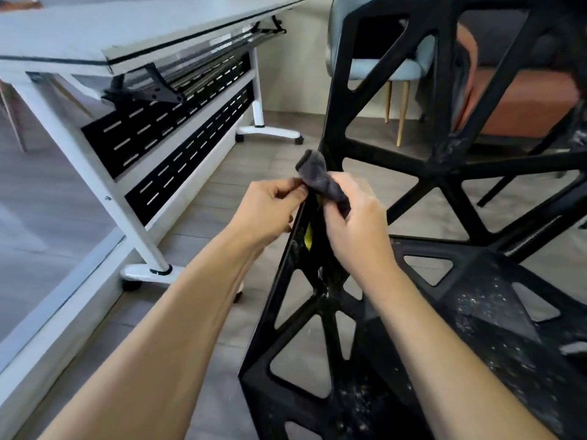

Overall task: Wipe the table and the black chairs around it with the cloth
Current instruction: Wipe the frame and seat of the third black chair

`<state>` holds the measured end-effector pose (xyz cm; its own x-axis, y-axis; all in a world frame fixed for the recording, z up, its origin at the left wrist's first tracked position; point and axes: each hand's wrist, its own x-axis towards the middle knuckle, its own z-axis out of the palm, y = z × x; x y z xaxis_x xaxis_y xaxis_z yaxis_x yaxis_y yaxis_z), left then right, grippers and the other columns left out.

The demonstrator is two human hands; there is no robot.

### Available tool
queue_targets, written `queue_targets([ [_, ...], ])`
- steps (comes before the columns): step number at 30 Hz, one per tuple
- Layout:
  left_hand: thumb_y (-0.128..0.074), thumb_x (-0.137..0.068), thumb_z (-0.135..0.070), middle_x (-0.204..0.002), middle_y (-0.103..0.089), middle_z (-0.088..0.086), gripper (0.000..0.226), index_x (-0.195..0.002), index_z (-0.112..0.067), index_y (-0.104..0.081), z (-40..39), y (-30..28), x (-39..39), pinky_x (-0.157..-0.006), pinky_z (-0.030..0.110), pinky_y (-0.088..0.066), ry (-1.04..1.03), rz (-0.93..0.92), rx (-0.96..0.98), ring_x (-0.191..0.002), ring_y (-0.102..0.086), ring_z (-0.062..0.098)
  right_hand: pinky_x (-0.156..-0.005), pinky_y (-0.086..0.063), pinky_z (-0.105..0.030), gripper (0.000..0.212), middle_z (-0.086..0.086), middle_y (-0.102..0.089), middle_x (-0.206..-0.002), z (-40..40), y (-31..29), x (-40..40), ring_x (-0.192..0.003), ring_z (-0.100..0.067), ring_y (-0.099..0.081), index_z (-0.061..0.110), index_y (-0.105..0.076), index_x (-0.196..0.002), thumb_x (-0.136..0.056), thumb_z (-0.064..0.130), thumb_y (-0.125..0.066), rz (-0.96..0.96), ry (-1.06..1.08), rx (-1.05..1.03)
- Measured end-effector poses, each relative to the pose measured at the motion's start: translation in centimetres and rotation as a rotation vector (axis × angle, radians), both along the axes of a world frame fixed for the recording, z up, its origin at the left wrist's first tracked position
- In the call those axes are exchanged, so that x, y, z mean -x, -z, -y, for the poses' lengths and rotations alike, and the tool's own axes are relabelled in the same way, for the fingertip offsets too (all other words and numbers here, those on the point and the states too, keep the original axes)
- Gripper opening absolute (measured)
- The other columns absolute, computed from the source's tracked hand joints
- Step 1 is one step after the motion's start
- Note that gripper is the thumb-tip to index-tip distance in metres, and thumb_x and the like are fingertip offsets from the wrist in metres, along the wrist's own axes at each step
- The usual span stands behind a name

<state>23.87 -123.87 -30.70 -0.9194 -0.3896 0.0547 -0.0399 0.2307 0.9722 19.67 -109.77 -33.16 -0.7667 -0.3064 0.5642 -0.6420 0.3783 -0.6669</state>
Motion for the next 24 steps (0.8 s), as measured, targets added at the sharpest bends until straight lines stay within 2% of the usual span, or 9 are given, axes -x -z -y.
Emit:
queue_targets([
  [3, -0.053, -0.1, -0.005, -0.08, -0.06, 0.016, 0.019, -0.093, -0.007, -0.071, 0.0, 0.0, -0.1, -0.059, 0.03, -0.055, 0.006, 0.051, -0.093, -0.06, -0.049, 0.021, -0.084, -0.043, -0.012, 0.034, 0.006, -0.057, -0.109, -0.4, 0.4, -2.4, -0.097, -0.004, -0.055, 0.024, -0.063, -0.128, -0.096, 0.014, -0.06, -0.01, 0.001, -0.048],
  [5, -0.05, -0.103, -0.005, -0.086, -0.064, 0.013, 0.022, -0.098, -0.008, -0.071, -0.3, 0.0, -1.1, -0.058, 0.027, -0.056, 0.036, 0.049, -0.183, -0.06, -0.055, 0.02, -0.078, -0.039, -0.006, 0.033, 0.008, -0.055, -0.103, -0.2, -0.1, -2.1, -0.092, -0.003, -0.053, 0.024, -0.064, -0.126, -0.095, 0.014, -0.06, -0.007, 0.052, -0.067],
  [7, -0.044, -0.106, -0.008, -0.093, -0.072, 0.007, 0.027, -0.102, -0.013, -0.071, -0.5, 0.3, -3.1, -0.066, 0.028, -0.06, 0.062, 0.062, -0.192, -0.063, -0.066, 0.019, -0.078, -0.042, -0.009, 0.032, 0.007, -0.053, -0.101, 0.1, -0.7, -1.3, -0.091, -0.006, -0.054, 0.021, -0.065, -0.126, -0.096, 0.013, -0.06, -0.026, 0.085, -0.082],
  [10, -0.048, -0.105, -0.016, -0.102, -0.075, 0.0, 0.023, -0.109, -0.019, -0.071, 0.0, 0.5, -8.7, -0.076, 0.031, -0.062, 0.012, 0.174, 0.108, -0.078, -0.075, 0.02, -0.087, -0.05, -0.024, 0.036, 0.002, -0.057, -0.109, 0.9, -1.0, -0.4, -0.099, -0.014, -0.058, 0.02, -0.062, -0.131, -0.097, 0.012, -0.059, -0.04, 0.119, -0.059],
  [13, -0.062, -0.098, -0.015, -0.091, -0.077, -0.006, 0.018, -0.102, -0.027, -0.075, -0.3, 0.4, -14.6, -0.08, 0.028, -0.06, 0.148, 0.277, 0.31, -0.083, -0.074, 0.011, -0.097, -0.049, -0.028, 0.046, -0.003, -0.06, -0.127, 1.7, -0.5, -0.2, -0.112, -0.02, -0.059, 0.019, -0.059, -0.14, -0.096, 0.005, -0.057, -0.052, 0.107, -0.042],
  [16, -0.06, -0.098, -0.022, -0.074, -0.07, -0.003, 0.014, -0.091, -0.027, -0.071, -0.9, 1.5, -16.2, -0.072, 0.042, -0.056, 0.206, 0.268, 0.572, -0.073, -0.068, 0.019, -0.098, -0.047, -0.027, 0.046, -0.003, -0.06, -0.128, 2.0, -0.1, -0.8, -0.115, -0.022, -0.058, 0.018, -0.06, -0.138, -0.095, 0.001, -0.056, -0.073, 0.094, -0.042],
  [18, -0.057, -0.099, -0.028, -0.069, -0.063, 0.005, 0.017, -0.085, -0.02, -0.065, -0.7, 2.0, -16.0, -0.067, 0.046, -0.053, 0.175, 0.255, 0.607, -0.073, -0.06, 0.032, -0.097, -0.05, -0.031, 0.046, -0.003, -0.058, -0.123, 1.9, 0.3, -2.3, -0.112, -0.022, -0.057, 0.019, -0.062, -0.136, -0.093, 0.001, -0.059, -0.058, 0.082, -0.05],
  [21, -0.05, -0.096, -0.039, -0.075, -0.067, 0.008, 0.028, -0.094, -0.017, -0.067, -0.4, 2.3, -15.8, -0.069, 0.047, -0.053, 0.163, 0.257, 0.604, -0.078, -0.062, 0.031, -0.094, -0.049, -0.031, 0.047, 0.0, -0.056, -0.116, 0.8, 1.3, -6.2, -0.11, -0.019, -0.054, 0.021, -0.064, -0.133, -0.09, 0.002, -0.064, -0.034, 0.029, -0.088],
  [24, -0.054, -0.099, -0.031, -0.069, -0.064, 0.006, 0.02, -0.097, -0.016, -0.068, -0.4, 2.7, -15.9, -0.068, 0.046, -0.051, 0.161, 0.248, 0.623, -0.073, -0.057, 0.031, -0.095, -0.039, -0.016, 0.049, 0.004, -0.057, -0.11, -0.4, 2.2, -9.5, -0.101, -0.016, -0.054, 0.023, -0.065, -0.132, -0.087, 0.005, -0.068, 0.005, -0.001, -0.139],
])
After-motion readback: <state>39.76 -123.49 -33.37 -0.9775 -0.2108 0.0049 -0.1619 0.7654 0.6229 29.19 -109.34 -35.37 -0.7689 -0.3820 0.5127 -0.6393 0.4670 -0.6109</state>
